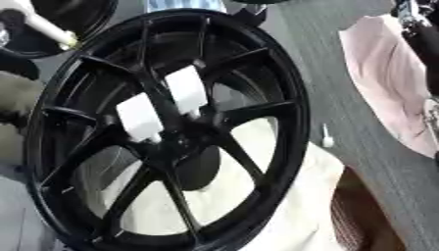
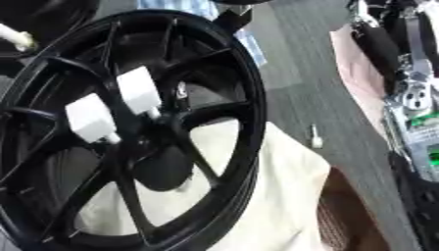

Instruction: Pull the pin out of the wheel hub.

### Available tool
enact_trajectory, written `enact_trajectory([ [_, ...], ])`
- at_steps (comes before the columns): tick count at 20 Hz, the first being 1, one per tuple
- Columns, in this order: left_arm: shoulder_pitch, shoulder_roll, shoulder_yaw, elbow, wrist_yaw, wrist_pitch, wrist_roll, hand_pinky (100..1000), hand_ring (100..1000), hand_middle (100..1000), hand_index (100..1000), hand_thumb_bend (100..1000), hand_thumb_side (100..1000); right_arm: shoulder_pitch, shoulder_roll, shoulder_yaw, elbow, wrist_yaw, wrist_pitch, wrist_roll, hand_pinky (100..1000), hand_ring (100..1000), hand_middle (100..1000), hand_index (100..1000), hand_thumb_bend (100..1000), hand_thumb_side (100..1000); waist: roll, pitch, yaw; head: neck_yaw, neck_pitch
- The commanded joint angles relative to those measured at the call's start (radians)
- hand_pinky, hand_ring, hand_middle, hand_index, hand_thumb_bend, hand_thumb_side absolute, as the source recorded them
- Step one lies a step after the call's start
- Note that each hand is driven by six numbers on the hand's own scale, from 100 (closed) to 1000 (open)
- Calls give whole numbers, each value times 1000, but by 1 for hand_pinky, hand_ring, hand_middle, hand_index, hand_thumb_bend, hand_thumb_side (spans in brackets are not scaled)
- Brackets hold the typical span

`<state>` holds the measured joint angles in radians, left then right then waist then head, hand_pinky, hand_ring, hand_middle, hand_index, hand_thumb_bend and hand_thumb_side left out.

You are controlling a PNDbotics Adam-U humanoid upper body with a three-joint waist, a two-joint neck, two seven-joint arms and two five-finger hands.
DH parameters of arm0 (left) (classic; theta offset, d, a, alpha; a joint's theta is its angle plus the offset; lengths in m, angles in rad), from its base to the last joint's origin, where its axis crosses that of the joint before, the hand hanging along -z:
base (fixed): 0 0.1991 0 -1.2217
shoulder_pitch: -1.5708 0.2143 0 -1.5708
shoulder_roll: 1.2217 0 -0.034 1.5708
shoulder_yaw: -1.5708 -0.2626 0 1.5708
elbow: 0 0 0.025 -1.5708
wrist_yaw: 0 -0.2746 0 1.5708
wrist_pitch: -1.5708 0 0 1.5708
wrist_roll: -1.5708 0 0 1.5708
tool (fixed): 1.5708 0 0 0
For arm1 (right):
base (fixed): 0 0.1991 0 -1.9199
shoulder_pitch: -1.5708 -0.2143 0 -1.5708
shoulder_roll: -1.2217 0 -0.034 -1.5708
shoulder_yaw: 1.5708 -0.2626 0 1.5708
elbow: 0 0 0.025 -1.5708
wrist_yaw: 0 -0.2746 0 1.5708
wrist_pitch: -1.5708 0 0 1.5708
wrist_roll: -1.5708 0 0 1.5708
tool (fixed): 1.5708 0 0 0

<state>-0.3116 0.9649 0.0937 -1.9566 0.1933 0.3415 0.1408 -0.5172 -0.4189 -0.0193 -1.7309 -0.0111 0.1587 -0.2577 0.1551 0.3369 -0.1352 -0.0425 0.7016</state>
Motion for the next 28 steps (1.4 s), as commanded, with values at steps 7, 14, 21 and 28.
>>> enact_trajectory([
  [7, 204, -172, 231, 123, 33, -9, 262, 546, 310, 313, 532, 116, 252, -2, -27, -28, -35, -8, -2, -25, 864, 748, 708, 780, 100, 531, -17, -12, 18, -25, -6],
  [14, 289, -272, 264, 211, -59, 27, 267, 658, 495, 512, 712, 277, 412, -2, -24, -32, -38, -10, 0, -29, 863, 748, 708, 780, 100, 529, -25, -10, 17, -25, -10],
  [21, 299, -301, 276, 250, -130, 35, 141, 773, 722, 816, 885, 698, 736, -4, -23, -35, -39, -11, -1, -32, 863, 748, 708, 780, 100, 529, -25, -9, 14, -23, -12],
  [28, 276, -302, 285, 232, -69, 14, 187, 700, 593, 668, 805, 516, 754, -5, -23, -36, -40, -11, -1, -34, 863, 748, 708, 780, 100, 527, -23, -11, 14, -23, -11],
])
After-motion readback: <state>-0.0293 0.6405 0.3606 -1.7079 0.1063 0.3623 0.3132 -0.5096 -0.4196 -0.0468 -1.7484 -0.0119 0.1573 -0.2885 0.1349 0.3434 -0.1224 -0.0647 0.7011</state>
